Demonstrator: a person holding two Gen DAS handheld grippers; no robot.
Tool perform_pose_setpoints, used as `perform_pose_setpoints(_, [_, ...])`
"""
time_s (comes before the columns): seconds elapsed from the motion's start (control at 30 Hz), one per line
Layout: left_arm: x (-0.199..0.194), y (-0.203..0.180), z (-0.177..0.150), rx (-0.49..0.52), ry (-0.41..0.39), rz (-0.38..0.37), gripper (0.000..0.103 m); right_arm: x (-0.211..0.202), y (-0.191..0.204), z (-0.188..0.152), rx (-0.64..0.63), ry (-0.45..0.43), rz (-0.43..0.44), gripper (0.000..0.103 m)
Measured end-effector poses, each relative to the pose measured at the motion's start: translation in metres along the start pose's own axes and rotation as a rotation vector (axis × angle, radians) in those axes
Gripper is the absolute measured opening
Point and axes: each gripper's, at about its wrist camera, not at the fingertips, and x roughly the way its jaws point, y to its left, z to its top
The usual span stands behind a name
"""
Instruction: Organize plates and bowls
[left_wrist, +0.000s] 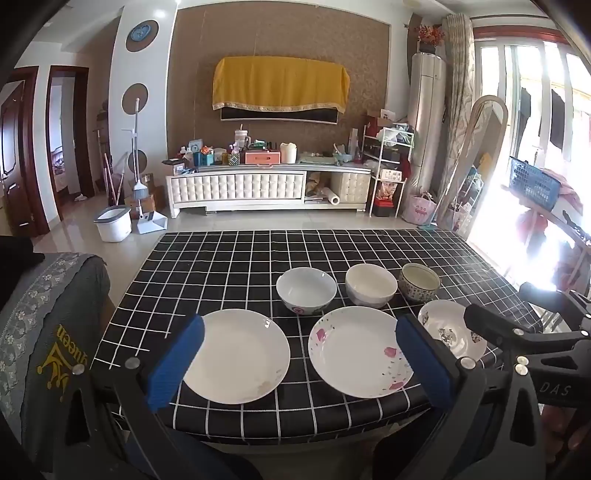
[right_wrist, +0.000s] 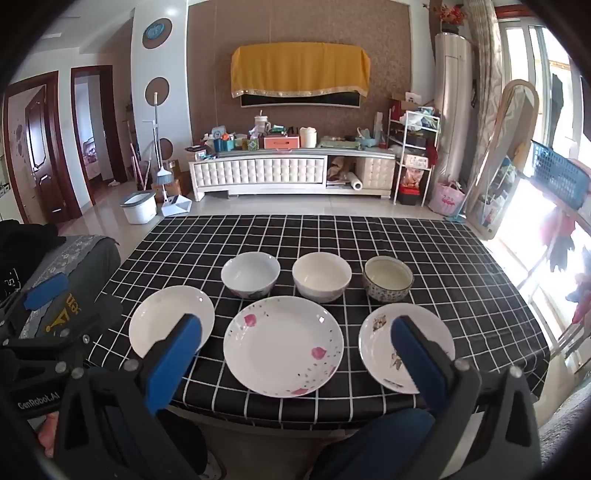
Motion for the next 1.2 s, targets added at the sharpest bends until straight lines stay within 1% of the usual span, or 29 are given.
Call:
perform_pose_setpoints(0.4, [-0.0009,-0.0012,-0.0019,-0.022,0.010,-0.001,0.103,0.0004,0.0003,-0.0011,-0.004,-0.006,-0.003,0.103])
perform_pose_setpoints(0.9, [0.0029,-0.0003,-0.0050,-0.015,0.023,-0.004,0.103,-0.0022,-0.0017,0.0002,-0.003,0.002,-0.003,0.103])
perform_pose_setpoints(1.2, [0.0036,0.0001,-0.0031,-0.021,0.029,-0.002,0.103,0.0015,-0.0005,-0.0047,-0.002,0.004,0.001,0.103])
